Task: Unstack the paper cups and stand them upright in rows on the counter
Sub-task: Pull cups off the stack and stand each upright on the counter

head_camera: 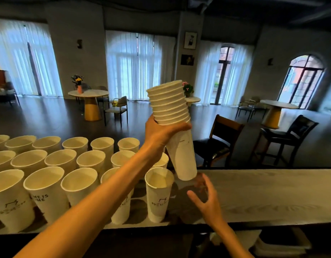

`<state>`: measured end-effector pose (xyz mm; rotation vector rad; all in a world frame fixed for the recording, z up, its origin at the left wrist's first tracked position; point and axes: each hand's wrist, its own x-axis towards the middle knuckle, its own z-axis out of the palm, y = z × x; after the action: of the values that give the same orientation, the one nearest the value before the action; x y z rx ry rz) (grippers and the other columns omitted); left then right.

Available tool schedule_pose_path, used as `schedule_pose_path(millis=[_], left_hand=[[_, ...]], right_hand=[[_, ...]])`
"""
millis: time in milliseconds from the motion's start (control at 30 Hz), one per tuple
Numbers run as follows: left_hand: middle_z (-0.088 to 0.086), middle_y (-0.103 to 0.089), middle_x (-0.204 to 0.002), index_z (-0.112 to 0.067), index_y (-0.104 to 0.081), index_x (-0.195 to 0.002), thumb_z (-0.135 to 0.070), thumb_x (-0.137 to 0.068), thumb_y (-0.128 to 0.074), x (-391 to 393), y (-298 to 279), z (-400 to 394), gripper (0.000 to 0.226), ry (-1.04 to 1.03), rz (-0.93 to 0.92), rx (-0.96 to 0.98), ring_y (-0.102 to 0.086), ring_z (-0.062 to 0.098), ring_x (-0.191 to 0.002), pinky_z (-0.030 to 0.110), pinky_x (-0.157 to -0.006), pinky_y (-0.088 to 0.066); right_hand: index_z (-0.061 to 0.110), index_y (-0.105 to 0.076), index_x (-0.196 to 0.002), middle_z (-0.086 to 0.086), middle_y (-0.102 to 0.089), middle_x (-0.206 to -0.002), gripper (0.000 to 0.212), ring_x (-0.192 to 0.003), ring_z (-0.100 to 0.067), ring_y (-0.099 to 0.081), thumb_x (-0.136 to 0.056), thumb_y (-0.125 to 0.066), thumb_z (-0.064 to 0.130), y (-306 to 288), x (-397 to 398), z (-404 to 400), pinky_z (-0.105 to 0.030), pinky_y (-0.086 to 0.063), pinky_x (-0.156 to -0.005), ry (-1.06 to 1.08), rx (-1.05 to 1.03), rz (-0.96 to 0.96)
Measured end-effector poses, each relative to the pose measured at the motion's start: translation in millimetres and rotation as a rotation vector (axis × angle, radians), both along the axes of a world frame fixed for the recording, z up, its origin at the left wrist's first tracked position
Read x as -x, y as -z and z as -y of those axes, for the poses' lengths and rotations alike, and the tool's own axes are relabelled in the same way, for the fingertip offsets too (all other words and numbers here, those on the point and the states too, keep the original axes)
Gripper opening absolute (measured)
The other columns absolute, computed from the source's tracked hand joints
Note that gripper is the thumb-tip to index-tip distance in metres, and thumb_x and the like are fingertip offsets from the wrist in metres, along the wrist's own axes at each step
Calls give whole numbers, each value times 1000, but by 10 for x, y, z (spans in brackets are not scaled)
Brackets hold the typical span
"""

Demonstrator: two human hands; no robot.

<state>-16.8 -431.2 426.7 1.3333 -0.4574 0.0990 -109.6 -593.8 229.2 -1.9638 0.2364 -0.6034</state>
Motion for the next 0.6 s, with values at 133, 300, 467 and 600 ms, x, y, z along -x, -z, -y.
schedule_pose_path(millis=[133,300,467,600], left_hand=[[-7,-75,-100,-28,-65,-105,-27,-47,-99,68,277,344,67,87,-22,-117,-71,8,-91,26,-73,-57],[-10,-73,-103,-25,-66,-111,-30,-49,-98,57,331,524,70,47,-18,-165,-69,4,-92,21,-72,-57],[-11,-69,-98,-35,-59,-96,-28,-56,-95,-29,296,617,55,-44,11,-135,-65,0,-88,13,-68,-51],[-2,-69,-112,-24,-60,-117,-42,-43,-96,-185,139,490,84,-115,-3,12,-67,11,-101,33,-87,-58]], right_hand=[[32,-42,-141,12,-53,-134,85,-119,-2,-52,-69,-73,63,-383,-46,235,-25,-49,-92,4,183,152],[20,-59,-125,7,-51,-107,80,-101,-8,-47,-66,-65,74,-494,-182,404,-32,-50,-86,118,446,104],[21,-57,-125,7,-51,-106,78,-99,-9,-51,-65,-72,69,-451,-469,424,-23,-45,-81,152,484,155],[25,-51,-128,13,-48,-111,84,-104,-7,-51,-58,-86,57,-321,-683,447,-27,-49,-87,131,353,56]])
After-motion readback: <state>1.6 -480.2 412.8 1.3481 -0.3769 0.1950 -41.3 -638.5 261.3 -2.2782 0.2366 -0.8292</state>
